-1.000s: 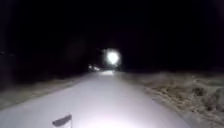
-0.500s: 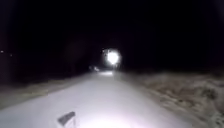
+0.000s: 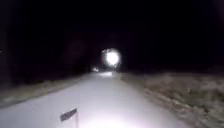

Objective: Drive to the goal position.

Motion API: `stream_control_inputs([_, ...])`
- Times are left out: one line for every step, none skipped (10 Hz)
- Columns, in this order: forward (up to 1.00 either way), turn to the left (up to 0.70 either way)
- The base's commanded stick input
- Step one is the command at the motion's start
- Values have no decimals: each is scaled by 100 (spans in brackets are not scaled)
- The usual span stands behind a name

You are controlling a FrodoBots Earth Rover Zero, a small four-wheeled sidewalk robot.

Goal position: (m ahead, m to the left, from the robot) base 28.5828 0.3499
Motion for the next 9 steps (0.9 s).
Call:
stream_control_inputs([100,0])
stream_control_inputs([100,0])
stream_control_inputs([100,0])
stream_control_inputs([100,0])
stream_control_inputs([100,0])
stream_control_inputs([100,0])
stream_control_inputs([100,0])
stream_control_inputs([100,0])
stream_control_inputs([100,0])
